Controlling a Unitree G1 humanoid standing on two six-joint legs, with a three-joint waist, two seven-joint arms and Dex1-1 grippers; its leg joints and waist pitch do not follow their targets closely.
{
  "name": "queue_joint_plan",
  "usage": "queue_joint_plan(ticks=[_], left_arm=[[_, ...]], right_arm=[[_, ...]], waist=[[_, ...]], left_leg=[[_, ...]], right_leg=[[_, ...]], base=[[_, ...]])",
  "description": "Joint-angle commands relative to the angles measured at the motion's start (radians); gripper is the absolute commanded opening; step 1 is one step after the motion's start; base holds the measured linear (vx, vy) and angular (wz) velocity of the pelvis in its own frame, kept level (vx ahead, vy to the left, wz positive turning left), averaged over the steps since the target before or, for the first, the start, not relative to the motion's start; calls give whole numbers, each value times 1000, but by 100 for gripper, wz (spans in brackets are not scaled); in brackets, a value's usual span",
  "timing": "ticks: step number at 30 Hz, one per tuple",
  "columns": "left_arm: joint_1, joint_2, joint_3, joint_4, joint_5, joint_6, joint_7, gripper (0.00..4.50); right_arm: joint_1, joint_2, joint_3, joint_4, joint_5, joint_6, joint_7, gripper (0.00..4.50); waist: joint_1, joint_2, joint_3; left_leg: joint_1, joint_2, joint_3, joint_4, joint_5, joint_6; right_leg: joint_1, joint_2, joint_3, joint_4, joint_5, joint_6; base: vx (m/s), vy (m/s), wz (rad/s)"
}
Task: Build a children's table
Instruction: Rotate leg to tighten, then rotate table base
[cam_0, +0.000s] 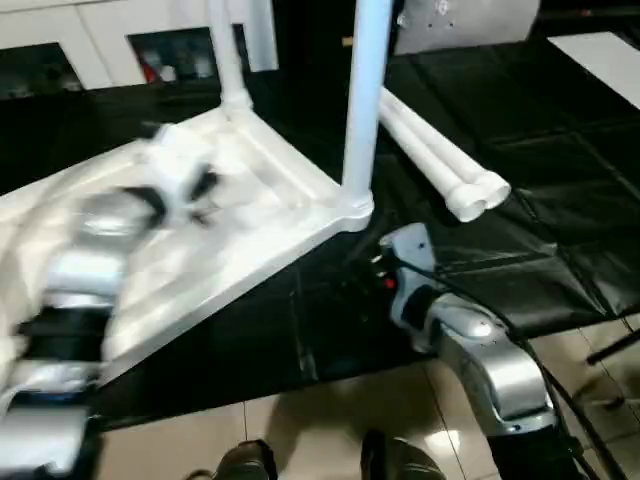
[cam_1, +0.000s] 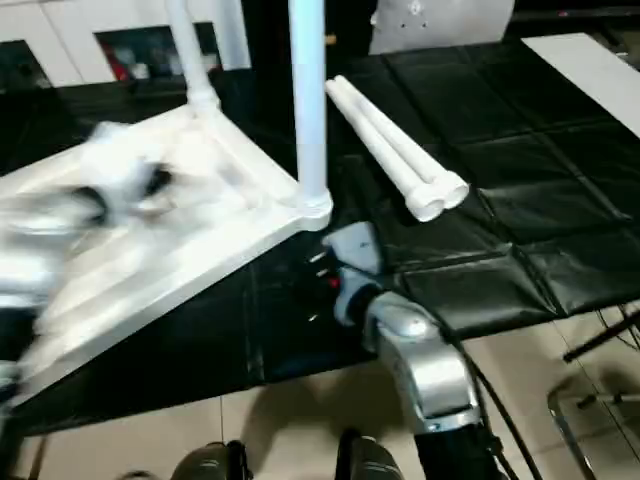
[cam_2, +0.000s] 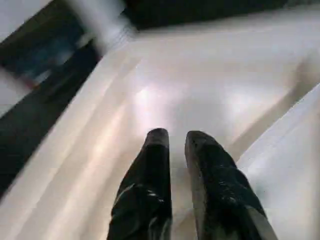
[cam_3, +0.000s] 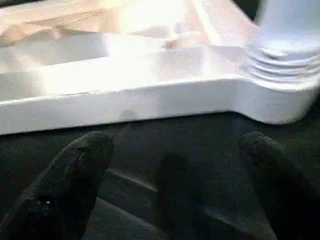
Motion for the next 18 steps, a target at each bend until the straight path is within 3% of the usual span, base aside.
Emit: queue_joint_plan(ticks=[1,3,4,5,6,9,10,12,18], left_arm=[[21,28,15,-29,35,49,10,40],[78,125,-8,-42,110,87,16,28],[106,180,-36,-31,153,88,9,10],[110,186,-37,-26,155,89,9,4],[136,215,-43,-2,163,105,13,4],[166,212,-47,35,137,108,9,4],[176,203,-52,54,126,102,-3,4],[176,203,-52,54,126,102,-3,4],[204,129,-63,2,20,166,-128,4]], right_arm=[[-17,4,11,15,2,15,1,450],[-47,12,22,64,-16,16,-8,450],[-64,19,25,89,-23,11,-13,450],[-68,21,25,94,-24,10,-14,450],[-91,31,28,126,-28,4,-19,450],[-126,48,31,180,-32,-5,-28,450],[-139,57,32,206,-33,-8,-31,450],[-139,57,32,206,-33,-8,-31,450],[-175,75,29,322,-41,-38,-40,450]], waist=[[1,12,-88],[4,16,-87],[1,10,-84],[-2,12,-84],[-2,10,-86],[5,13,-83],[3,15,-78],[4,17,-80],[5,15,-86]], left_leg=[[20,32,-7,-68,-275,26],[29,36,-10,-69,-314,15],[20,34,-16,-74,-339,10],[20,32,-16,-75,-349,8],[29,31,-16,-73,-359,3],[42,32,-17,-72,-396,-2],[42,33,-19,-76,-424,-4],[47,36,-24,-79,-462,-14],[35,36,-29,-79,-446,-26]], right_leg=[[67,-54,51,-70,-462,-90],[60,-55,52,-74,-480,-87],[66,-54,51,-68,-498,-74],[67,-55,51,-70,-511,-66],[61,-57,51,-77,-532,-55],[55,-62,50,-86,-569,-57],[55,-61,48,-88,-579,-57],[58,-63,46,-91,-587,-49],[70,-73,52,-79,-530,-86]], base=[[0,0,0],[0,0,0],[0,0,0],[0,0,0],[0,0,0],[0,0,0],[0,0,0],[0,0,0],[0,0,0]])
